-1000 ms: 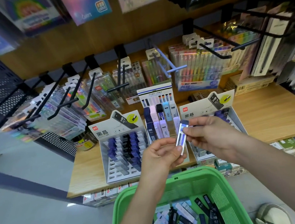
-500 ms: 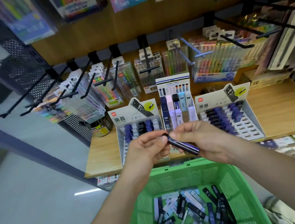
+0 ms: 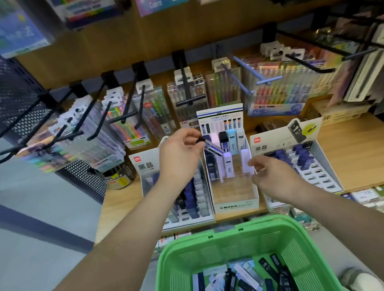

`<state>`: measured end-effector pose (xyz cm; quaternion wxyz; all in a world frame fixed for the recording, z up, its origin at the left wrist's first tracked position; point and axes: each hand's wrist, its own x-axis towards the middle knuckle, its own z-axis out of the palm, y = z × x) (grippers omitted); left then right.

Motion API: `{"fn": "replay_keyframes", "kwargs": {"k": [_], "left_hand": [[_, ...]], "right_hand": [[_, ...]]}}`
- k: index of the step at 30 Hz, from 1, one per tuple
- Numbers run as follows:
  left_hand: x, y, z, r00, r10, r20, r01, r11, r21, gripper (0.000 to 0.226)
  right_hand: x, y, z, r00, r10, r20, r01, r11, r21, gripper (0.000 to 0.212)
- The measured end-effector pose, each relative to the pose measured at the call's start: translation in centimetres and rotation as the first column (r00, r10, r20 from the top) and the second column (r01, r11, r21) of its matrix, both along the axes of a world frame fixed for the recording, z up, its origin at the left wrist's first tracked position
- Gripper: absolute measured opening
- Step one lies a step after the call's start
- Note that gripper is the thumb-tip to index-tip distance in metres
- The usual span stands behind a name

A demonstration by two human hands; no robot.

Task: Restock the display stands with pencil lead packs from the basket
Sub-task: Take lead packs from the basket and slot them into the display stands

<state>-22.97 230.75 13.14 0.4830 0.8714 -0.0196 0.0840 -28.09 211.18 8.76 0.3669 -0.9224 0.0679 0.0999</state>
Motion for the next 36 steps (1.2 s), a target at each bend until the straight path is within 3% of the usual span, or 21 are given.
{"fn": "replay_keyframes", "kwargs": {"k": [8,14,19,24,30,33,36], "left_hand": [[5.0,-3.3,-2.9,0.991,-0.136,0.008,0.121,0.908,0.402,0.018],[5.5,-4.0,-2.7,0.943,-0.324,0.071,0.212,0.753,0.623,0.026],[6.3,-4.8,-2.8,0.944,-0.321,0.083,0.188,0.725,0.662,0.025],[6.6,-5.1,-2.8,0.976,-0.211,0.061,0.146,0.829,0.541,0.021],[6.4,-4.8,-3.3,0.979,-0.198,0.051,0.150,0.866,0.476,0.020],[6.3,-4.7,-3.7,0.969,-0.243,0.043,0.183,0.826,0.533,0.021],[6.3,-4.4,-4.3,0.932,-0.350,0.098,0.204,0.729,0.654,0.024]], "right_hand": [[0.6,-0.6,-1.8,0.993,0.102,-0.061,-0.103,0.995,-0.014,0.056],[0.6,-0.2,-2.0,0.988,0.146,-0.048,-0.148,0.988,-0.036,0.060],[0.5,-0.4,-2.2,0.987,0.154,-0.055,-0.155,0.987,-0.028,0.062],[0.6,-0.4,-2.3,0.991,0.123,-0.051,-0.125,0.992,-0.025,0.060],[0.9,-0.3,-2.6,0.997,0.066,-0.045,-0.065,0.998,0.009,0.059],[0.9,-0.2,-2.6,0.997,0.055,-0.052,-0.054,0.998,0.021,0.058],[0.9,-0.3,-2.7,0.997,0.057,-0.052,-0.056,0.998,0.021,0.058]]}}
